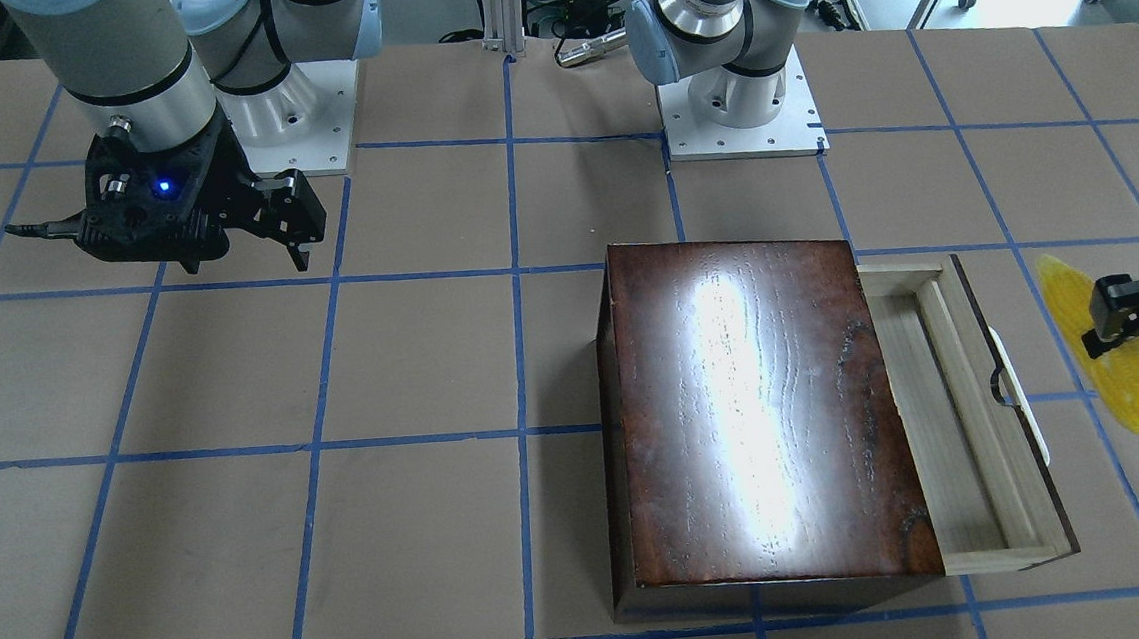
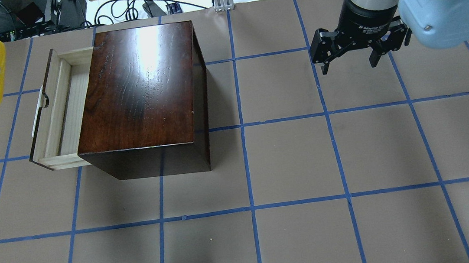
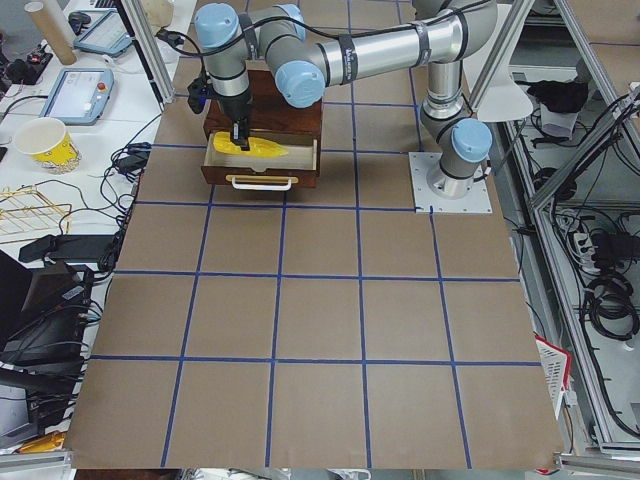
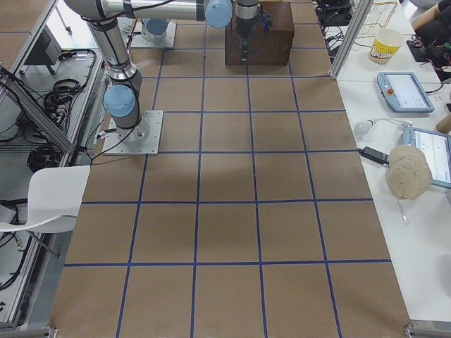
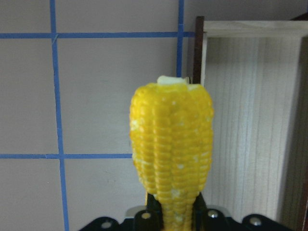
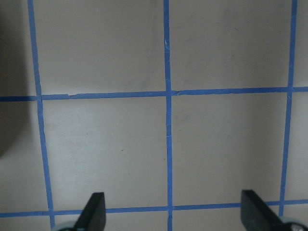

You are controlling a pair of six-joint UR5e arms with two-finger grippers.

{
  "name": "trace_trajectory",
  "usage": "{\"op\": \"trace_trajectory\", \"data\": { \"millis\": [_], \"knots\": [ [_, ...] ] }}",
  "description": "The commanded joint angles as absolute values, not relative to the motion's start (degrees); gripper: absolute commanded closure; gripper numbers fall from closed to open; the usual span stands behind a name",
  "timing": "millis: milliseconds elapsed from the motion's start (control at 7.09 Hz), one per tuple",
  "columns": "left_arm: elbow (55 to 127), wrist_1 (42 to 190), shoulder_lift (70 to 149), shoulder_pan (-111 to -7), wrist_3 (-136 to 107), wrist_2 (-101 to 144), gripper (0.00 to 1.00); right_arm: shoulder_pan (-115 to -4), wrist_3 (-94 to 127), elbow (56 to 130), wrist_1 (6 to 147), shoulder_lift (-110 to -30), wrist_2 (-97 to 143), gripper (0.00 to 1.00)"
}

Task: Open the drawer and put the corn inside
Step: 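Lift the corn and carry it over the open drawer with the left gripper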

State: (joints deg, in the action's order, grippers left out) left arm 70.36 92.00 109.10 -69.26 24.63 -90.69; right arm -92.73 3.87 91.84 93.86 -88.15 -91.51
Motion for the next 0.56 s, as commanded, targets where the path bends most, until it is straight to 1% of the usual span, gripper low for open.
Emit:
{"op": "trace_trajectory", "data": {
  "millis": [0, 423],
  "knots": [
    [71.10, 92.28, 110.65, -71.54, 28.46, -90.62, 1.00, -92.72, 3.87, 91.85, 93.87, -88.15, -91.58, 0.00],
    [77.24, 89.32, 110.83, -71.90, 27.77, -89.91, 1.00, -92.72, 3.87, 91.85, 93.87, -88.15, -91.58, 0.00]
  ]
}}
